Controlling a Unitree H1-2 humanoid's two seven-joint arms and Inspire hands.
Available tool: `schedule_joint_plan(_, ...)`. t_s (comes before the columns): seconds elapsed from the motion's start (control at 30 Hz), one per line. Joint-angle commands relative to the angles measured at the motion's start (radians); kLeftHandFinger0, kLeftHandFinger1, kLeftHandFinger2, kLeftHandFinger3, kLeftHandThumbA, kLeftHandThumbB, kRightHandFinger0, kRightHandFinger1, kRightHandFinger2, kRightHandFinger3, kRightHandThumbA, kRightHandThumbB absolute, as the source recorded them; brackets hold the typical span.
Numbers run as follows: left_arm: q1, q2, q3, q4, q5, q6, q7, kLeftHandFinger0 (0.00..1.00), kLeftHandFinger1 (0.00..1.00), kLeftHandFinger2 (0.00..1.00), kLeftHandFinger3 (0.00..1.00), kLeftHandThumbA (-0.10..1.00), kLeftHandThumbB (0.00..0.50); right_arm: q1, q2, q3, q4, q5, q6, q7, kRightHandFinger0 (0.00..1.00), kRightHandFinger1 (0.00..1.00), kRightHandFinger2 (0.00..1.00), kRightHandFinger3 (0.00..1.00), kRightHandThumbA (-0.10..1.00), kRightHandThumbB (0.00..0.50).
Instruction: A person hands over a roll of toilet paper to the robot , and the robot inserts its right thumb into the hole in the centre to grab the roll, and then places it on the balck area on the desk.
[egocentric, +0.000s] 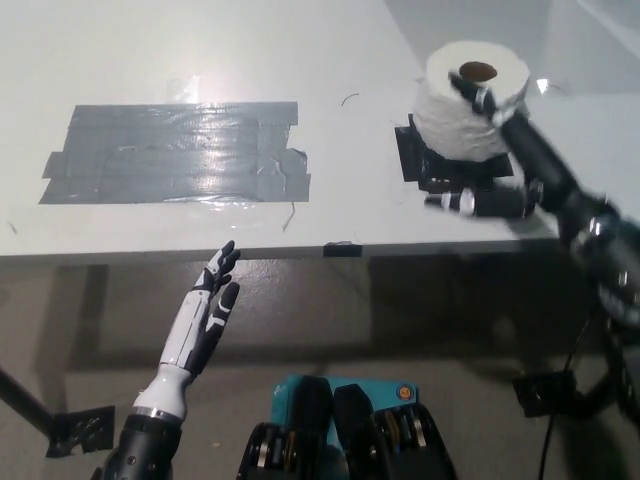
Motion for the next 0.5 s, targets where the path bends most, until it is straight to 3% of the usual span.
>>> schedule_joint_plan(0.0, -0.153, 0.018, 0.028, -0.017, -0.036, -0.013, 0.026, 1.0, 1.0, 1.0, 1.0, 1.0, 0.13, 0.171, 0.062, -0.087, -0.584, 0.214, -0.087, -0.09, 1.0, 1.0, 1.0, 1.0, 1.0, 0.293)
schedule_joint_plan(0.03, -0.161, 0.021, 0.03, -0.014, -0.037, -0.013, 0.027, 1.0, 1.0, 1.0, 1.0, 1.0, 0.13, 0.175, 0.066, -0.09, -0.555, 0.211, -0.104, -0.09, 1.0, 1.0, 1.0, 1.0, 1.0, 0.275)
schedule_joint_plan(0.27, -0.143, 0.022, 0.033, -0.024, -0.045, -0.015, 0.019, 1.0, 1.0, 1.0, 1.0, 1.0, 0.125, 0.207, 0.112, -0.132, -0.247, 0.235, -0.178, -0.096, 1.0, 1.0, 1.0, 1.0, 1.0, 0.29)
schedule_joint_plan(0.47, -0.096, 0.02, 0.029, -0.046, -0.039, -0.013, 0.013, 1.0, 1.0, 1.0, 1.0, 1.0, 0.123, 0.216, 0.156, -0.17, 0.056, 0.303, -0.235, -0.058, 1.0, 1.0, 1.0, 1.0, 1.0, 0.133)
